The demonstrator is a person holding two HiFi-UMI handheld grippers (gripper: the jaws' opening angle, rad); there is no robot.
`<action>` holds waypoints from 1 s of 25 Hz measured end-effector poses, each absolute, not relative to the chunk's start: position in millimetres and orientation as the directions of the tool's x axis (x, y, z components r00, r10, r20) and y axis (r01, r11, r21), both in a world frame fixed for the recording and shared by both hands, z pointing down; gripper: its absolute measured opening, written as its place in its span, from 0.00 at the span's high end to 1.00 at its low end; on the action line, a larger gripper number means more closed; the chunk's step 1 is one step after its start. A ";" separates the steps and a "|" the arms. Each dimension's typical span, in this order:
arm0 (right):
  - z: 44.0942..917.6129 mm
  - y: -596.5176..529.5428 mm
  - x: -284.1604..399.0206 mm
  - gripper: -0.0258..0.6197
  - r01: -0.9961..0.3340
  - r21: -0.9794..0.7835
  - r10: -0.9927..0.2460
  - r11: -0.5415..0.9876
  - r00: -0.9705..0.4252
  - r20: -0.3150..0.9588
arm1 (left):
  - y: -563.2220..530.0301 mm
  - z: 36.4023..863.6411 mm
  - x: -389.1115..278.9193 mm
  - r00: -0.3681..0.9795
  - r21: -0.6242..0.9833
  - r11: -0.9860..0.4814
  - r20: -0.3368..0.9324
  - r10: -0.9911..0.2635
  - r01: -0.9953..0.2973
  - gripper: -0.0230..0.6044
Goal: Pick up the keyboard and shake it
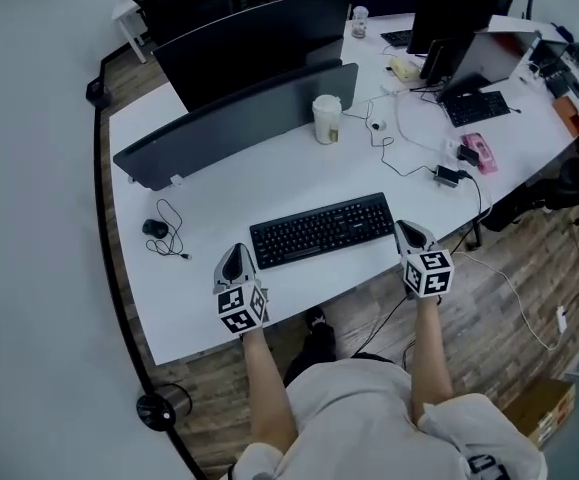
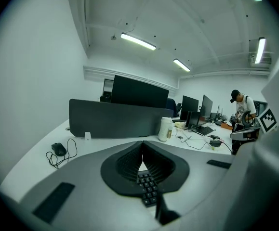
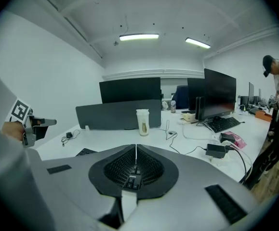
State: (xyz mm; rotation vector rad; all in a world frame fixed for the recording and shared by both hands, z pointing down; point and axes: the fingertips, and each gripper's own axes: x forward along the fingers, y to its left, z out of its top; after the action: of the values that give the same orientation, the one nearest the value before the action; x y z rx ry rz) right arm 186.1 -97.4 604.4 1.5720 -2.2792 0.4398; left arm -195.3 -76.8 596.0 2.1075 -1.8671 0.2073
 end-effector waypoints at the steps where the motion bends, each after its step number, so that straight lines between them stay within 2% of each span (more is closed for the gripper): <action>1: 607.4 -105.3 186.8 0.90 -0.940 -0.064 -0.834 0.335 -0.327 0.445 | -85.2 597.6 -200.7 0.134 0.141 -0.094 0.316 -0.939 -0.986 0.94; 5: 618.0 -129.6 194.1 0.90 -0.949 -0.109 -0.836 0.295 -0.312 0.451 | -109.5 606.7 -220.4 0.117 0.158 -0.067 0.337 -0.934 -0.985 0.94; 12: 656.3 -170.1 227.6 0.90 -0.956 -0.143 -0.789 0.256 -0.292 0.540 | -139.2 638.3 -227.7 0.088 0.189 -0.013 0.396 -0.914 -0.982 0.94; 17: 708.2 -200.8 235.4 0.90 -0.924 -0.226 -0.672 0.308 -0.379 0.636 | -160.2 687.1 -225.1 0.172 0.293 -0.017 0.513 -0.841 -0.956 0.94; 21: 752.3 -218.5 242.0 0.90 -0.893 -0.332 -0.575 0.304 -0.449 0.684 | -172.4 727.9 -225.9 0.180 0.388 0.073 0.576 -0.798 -0.919 0.94; 25: 775.0 -235.4 238.5 0.89 -0.873 -0.385 -0.534 0.299 -0.487 0.691 | -177.5 757.1 -227.4 0.209 0.493 0.153 0.601 -0.771 -0.856 0.93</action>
State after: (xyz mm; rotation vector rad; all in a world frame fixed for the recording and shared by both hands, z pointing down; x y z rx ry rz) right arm 238.5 -235.4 775.0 1.2546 -2.1369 1.0481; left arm -227.4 -177.5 757.1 1.6208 -1.5661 0.1239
